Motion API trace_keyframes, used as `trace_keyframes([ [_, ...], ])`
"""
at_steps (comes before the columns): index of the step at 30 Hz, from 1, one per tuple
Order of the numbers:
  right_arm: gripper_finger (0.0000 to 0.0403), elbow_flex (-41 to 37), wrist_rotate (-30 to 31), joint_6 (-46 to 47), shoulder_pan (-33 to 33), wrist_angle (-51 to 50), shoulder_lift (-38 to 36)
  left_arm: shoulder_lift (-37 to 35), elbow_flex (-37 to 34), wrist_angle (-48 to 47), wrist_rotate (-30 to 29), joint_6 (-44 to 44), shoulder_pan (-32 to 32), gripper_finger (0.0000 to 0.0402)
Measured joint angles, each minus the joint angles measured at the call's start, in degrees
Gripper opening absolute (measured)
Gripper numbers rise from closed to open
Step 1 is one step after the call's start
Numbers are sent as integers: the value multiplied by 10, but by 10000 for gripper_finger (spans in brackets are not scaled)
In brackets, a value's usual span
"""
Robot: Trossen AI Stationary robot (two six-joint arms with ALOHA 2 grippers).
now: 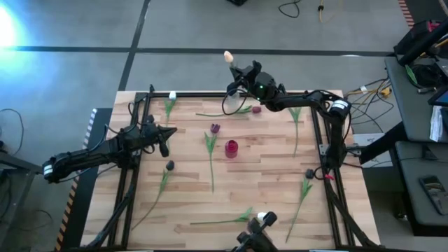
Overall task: Sort flowers into vase by color
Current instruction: Put the left pink flower into the transparent vase
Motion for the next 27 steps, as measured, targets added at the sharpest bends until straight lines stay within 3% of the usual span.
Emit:
trace_keyframes([
  [13,154,2,-1,0,0,-61,1,0,0,0,0,0,0,0],
  [27,174,4,-1,1,0,-68,1,0,0,0,0,0,0,0],
])
